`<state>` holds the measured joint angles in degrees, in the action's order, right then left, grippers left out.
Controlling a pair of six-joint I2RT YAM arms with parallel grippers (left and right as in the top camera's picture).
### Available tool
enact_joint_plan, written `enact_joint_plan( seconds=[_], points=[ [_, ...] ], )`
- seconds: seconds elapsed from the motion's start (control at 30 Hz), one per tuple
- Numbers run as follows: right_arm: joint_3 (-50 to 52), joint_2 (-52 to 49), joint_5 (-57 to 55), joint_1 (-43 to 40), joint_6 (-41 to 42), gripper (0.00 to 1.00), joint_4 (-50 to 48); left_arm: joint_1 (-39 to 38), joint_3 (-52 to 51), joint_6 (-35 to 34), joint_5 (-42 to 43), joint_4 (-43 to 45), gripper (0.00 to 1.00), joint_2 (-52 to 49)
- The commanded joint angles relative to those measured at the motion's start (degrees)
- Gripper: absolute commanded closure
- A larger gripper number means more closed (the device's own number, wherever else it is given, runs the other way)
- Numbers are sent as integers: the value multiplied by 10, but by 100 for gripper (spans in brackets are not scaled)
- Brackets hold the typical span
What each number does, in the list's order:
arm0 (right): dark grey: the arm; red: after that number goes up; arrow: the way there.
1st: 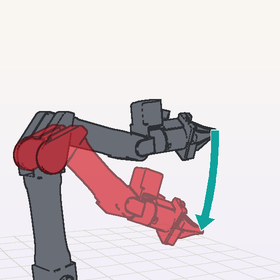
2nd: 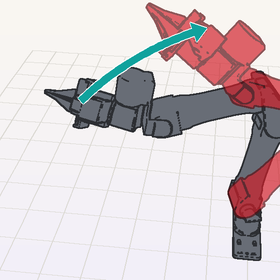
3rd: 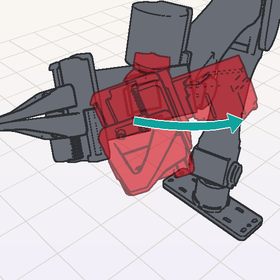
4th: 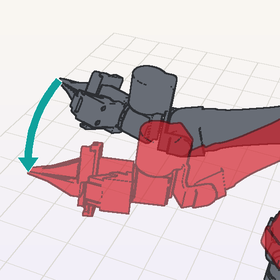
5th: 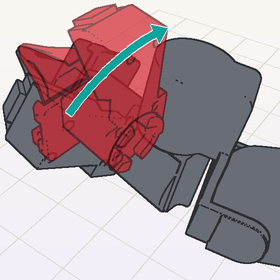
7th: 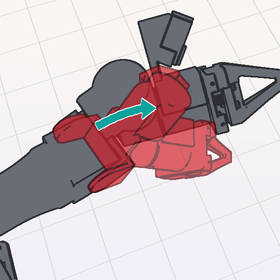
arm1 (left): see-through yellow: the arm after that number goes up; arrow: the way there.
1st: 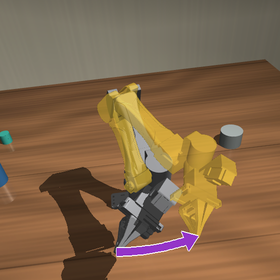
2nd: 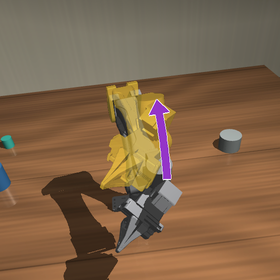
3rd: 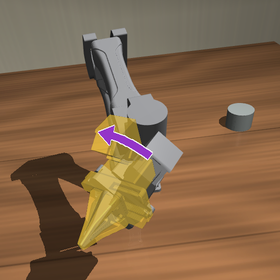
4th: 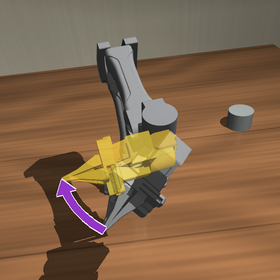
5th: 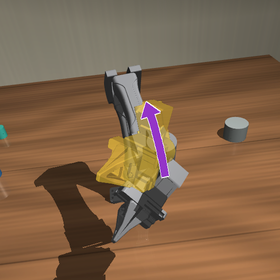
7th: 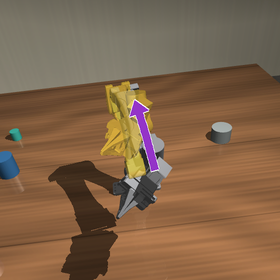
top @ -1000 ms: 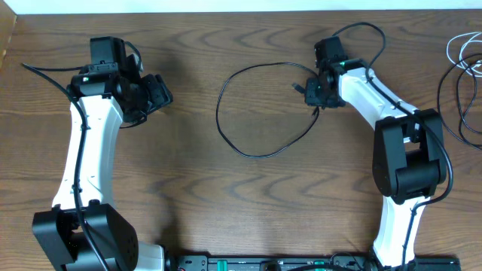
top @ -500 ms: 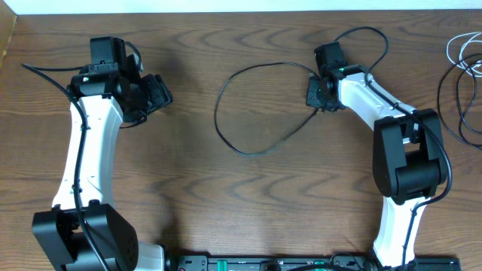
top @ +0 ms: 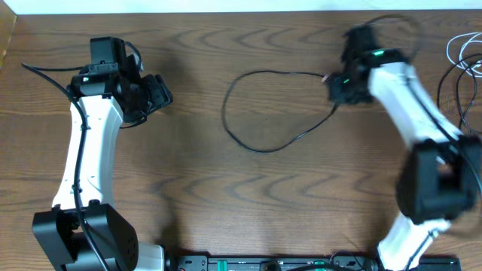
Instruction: Untangle cables
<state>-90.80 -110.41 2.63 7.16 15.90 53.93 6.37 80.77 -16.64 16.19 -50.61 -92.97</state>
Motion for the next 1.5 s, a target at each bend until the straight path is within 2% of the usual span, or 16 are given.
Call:
enact_joint_plan(
  seconds=[0.0, 0.23, 0.5, 0.53, 0.6, 0.63, 0.73, 0.93, 0.97, 1.0, 1.07, 1.13, 1.27, 1.47],
  points=[
    [-31, 110, 10, -61, -45, 99, 27, 0, 1, 5, -2, -2, 32, -6],
    [-31, 237, 31, -195, -45, 99, 41, 0, 1, 5, -2, -2, 32, -6],
    [-31, 335, 54, -407, -44, 99, 54, 0, 1, 4, -2, -2, 32, -6],
    [-31, 342, 53, -453, -40, 99, 57, 0, 1, 3, -2, -2, 32, -6],
    [-31, 338, 45, -545, -16, 99, 59, 0, 1, 1, -2, -2, 32, -6],
    [-31, 331, 38, -563, -9, 99, 57, 0, 1, 1, -2, -2, 32, -6],
    [-31, 304, 9, -587, -5, 99, 48, 0, 1, 1, -2, -2, 32, -6],
    [-31, 185, -21, -596, 4, 99, 8, 0, 1, 1, -2, -1, 32, -6],
    [-31, 157, -21, -596, 10, 92, 2, 0, 1, 1, -2, -2, 32, -6],
    [-31, 139, -18, -595, 12, 77, 1, 0, 1, 1, -2, -2, 32, -6],
    [-31, 110, -8, -594, 12, 23, 2, 0, 1, 1, -2, -2, 32, -6],
    [-31, 88, -5, -589, 19, 1, 3, 0, 1, 1, -2, -2, 32, -6],
    [-39, 86, 15, -562, 16, 1, -2, -4, 1, 1, -2, -1, 32, -6],
    [-43, 84, 159, -452, -97, 1, -52, -14, 1, 1, -2, 3, 32, -6]
  ],
)
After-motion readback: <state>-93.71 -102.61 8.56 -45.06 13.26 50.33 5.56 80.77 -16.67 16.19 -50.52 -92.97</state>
